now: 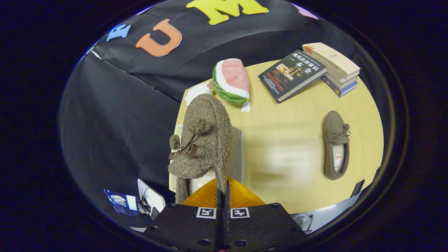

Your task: Open the storage box then place both shoes into the box .Put the left shoe in first, then the right shoe, with the right side of both shoes facing outward in a uniform manner.

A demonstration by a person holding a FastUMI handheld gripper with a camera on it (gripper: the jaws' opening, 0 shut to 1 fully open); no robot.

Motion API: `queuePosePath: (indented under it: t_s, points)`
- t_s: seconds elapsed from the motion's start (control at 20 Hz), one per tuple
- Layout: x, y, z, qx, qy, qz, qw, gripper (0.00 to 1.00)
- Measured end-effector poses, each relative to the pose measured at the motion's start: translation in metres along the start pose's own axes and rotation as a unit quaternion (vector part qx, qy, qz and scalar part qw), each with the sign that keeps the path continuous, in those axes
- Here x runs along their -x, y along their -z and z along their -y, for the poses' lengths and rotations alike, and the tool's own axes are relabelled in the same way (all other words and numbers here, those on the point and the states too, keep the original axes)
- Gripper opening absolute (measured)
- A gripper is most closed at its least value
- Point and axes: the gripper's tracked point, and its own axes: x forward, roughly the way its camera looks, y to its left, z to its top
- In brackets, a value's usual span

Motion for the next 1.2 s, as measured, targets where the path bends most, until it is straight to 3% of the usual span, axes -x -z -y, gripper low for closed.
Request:
queuePosePath:
  t_s: [0.25,0.6,0.9,1.2]
  points:
    - [-0.074,0.016,-0.051,0.008,0.031,-0.051,0.998,0.00]
    - [-0.174,0.029,-0.066,-0.007,0.112,-0.083,0.990,0.00]
    - [-0.219,0.033,-0.048,-0.007,0.175,-0.094,0.980,0.00]
    - [-0.242,0.042,-0.037,-0.023,0.187,-0.117,0.975,0.01]
